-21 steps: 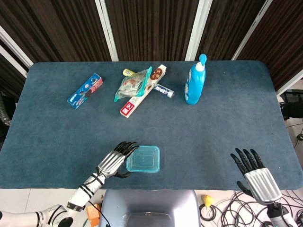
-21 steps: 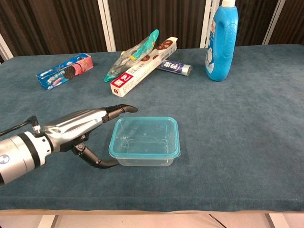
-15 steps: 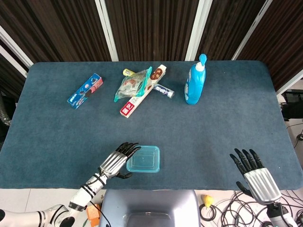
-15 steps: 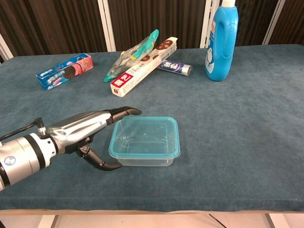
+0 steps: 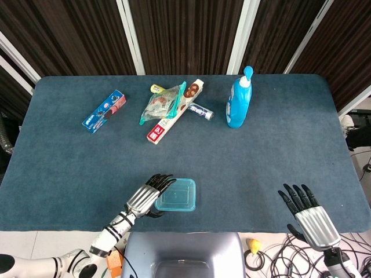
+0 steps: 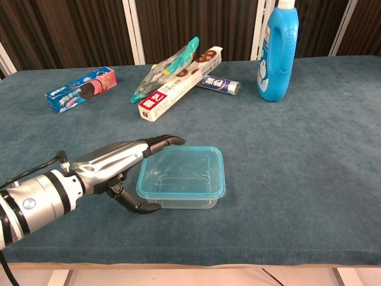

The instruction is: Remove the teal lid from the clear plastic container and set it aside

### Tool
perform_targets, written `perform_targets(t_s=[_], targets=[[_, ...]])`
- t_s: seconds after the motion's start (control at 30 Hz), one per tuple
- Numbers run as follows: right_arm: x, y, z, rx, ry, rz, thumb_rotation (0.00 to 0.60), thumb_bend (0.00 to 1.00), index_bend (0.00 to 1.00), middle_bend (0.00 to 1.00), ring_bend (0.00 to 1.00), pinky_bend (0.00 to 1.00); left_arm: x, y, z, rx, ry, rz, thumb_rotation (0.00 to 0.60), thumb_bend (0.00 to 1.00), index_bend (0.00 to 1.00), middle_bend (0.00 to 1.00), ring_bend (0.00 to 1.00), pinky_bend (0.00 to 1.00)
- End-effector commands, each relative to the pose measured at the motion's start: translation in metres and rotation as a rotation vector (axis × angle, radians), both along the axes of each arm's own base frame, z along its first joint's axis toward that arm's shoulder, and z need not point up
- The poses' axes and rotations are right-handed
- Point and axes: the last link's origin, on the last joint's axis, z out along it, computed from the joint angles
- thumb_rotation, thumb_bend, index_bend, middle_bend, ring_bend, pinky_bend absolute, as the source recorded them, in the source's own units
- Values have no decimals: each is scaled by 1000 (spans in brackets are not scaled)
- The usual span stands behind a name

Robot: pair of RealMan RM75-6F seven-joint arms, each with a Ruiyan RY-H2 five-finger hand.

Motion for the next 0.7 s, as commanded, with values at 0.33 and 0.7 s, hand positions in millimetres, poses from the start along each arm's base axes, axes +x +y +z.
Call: perform_targets(t_s=[0.33, 0.7], targets=[[-1, -1, 1, 5, 0, -8, 600, 193, 5, 0, 0, 0, 5, -1, -12, 29, -27, -17, 600, 253, 106, 0, 0, 110], [-1, -1, -3, 16, 12, -6, 600, 194, 5, 0, 0, 0, 4, -4, -23, 51, -16, -19, 600, 258, 372, 198, 92, 227]])
